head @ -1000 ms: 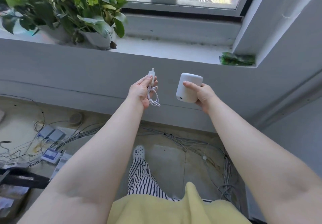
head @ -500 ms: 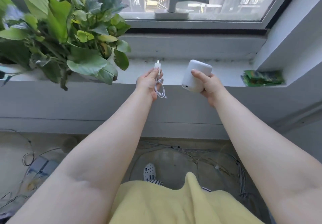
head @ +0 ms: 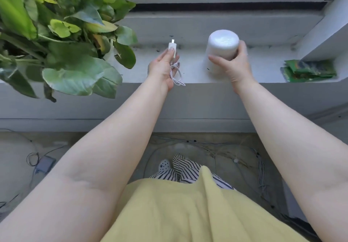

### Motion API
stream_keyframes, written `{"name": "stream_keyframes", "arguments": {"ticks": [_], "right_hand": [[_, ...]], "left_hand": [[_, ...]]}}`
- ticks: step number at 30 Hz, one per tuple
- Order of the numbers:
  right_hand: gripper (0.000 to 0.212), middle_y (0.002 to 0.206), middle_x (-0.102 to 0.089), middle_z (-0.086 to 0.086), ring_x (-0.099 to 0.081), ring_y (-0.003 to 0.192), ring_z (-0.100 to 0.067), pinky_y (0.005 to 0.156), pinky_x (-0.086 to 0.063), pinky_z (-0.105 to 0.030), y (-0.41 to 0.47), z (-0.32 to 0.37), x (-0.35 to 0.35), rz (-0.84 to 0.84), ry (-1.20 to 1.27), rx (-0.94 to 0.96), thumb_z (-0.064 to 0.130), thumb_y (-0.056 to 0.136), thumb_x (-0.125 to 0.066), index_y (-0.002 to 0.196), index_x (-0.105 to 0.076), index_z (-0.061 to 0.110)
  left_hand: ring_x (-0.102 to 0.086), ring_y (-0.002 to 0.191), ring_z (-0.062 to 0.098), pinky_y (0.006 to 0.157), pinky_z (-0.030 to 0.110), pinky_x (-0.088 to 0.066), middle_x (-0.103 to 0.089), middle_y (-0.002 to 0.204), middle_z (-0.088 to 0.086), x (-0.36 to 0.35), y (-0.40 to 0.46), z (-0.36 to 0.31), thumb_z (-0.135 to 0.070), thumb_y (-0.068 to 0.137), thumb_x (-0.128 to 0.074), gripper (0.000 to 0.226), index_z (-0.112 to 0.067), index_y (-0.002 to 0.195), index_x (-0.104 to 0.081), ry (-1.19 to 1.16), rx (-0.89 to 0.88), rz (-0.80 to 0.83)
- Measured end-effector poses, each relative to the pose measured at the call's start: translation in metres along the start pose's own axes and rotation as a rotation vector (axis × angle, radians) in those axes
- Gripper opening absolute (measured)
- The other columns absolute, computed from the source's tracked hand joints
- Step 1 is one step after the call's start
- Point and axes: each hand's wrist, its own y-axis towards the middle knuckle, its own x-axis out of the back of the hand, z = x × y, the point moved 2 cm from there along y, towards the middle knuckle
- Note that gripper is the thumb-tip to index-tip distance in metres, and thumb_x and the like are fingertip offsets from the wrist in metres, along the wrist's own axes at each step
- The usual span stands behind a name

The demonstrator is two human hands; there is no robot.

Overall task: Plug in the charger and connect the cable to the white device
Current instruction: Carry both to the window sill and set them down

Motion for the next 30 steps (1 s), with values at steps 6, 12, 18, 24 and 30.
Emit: {"name": "stream_keyframes", "arguments": {"ticks": [6, 12, 18, 24, 30], "right_hand": [[0.070, 0.130, -0.057, -0.001, -0.057, 0.118, -0.015, 0.094, -0.049, -0.022, 0.016, -0.013, 0.008, 0.016, -0.042, 0.054, 0.027, 0.060, -0.084, 0.118, -0.044, 0.025], [0.072, 0.128, -0.058, 0.001, -0.058, 0.119, -0.015, 0.102, -0.049, -0.035, 0.022, -0.014, 0.011, 0.003, -0.071, 0.080, 0.030, 0.059, -0.084, 0.120, -0.045, 0.025], [0.072, 0.128, -0.058, 0.002, -0.058, 0.117, -0.012, 0.100, -0.050, -0.030, 0.022, -0.014, 0.013, 0.010, -0.065, 0.079, 0.024, 0.062, -0.084, 0.123, -0.046, 0.023], [0.068, 0.127, -0.058, 0.002, -0.058, 0.115, -0.012, 0.098, -0.050, -0.028, 0.020, -0.014, 0.012, -0.002, -0.072, 0.084, 0.020, 0.064, -0.084, 0.121, -0.046, 0.023], [0.069, 0.126, -0.058, 0.005, -0.058, 0.115, -0.011, 0.100, -0.050, -0.032, 0.020, -0.016, 0.011, -0.009, -0.067, 0.082, 0.023, 0.063, -0.084, 0.121, -0.046, 0.023]], "left_hand": [[-0.065, 0.083, 0.011, 0.084, 0.025, -0.052, -0.066, 0.091, 0.002, -0.003, 0.010, 0.002, -0.013, 0.093, -0.058, 0.042, -0.003, 0.133, -0.053, -0.023, 0.013, 0.013], [-0.068, 0.073, 0.007, 0.078, 0.022, -0.053, -0.069, 0.086, 0.000, -0.011, 0.014, -0.001, -0.015, 0.092, -0.059, 0.035, -0.008, 0.126, -0.058, -0.041, 0.016, 0.022], [-0.068, 0.072, 0.006, 0.078, 0.022, -0.051, -0.069, 0.088, 0.001, -0.010, 0.016, -0.003, -0.015, 0.092, -0.060, 0.037, -0.007, 0.127, -0.057, -0.058, 0.018, 0.020], [-0.068, 0.072, 0.005, 0.080, 0.023, -0.051, -0.069, 0.086, -0.001, -0.009, 0.017, -0.005, -0.016, 0.092, -0.060, 0.042, -0.006, 0.132, -0.055, -0.027, 0.019, 0.026], [-0.069, 0.069, 0.005, 0.075, 0.021, -0.053, -0.068, 0.090, 0.001, -0.008, 0.016, -0.004, -0.016, 0.092, -0.059, 0.043, -0.005, 0.133, -0.055, -0.021, 0.027, 0.014]]}}
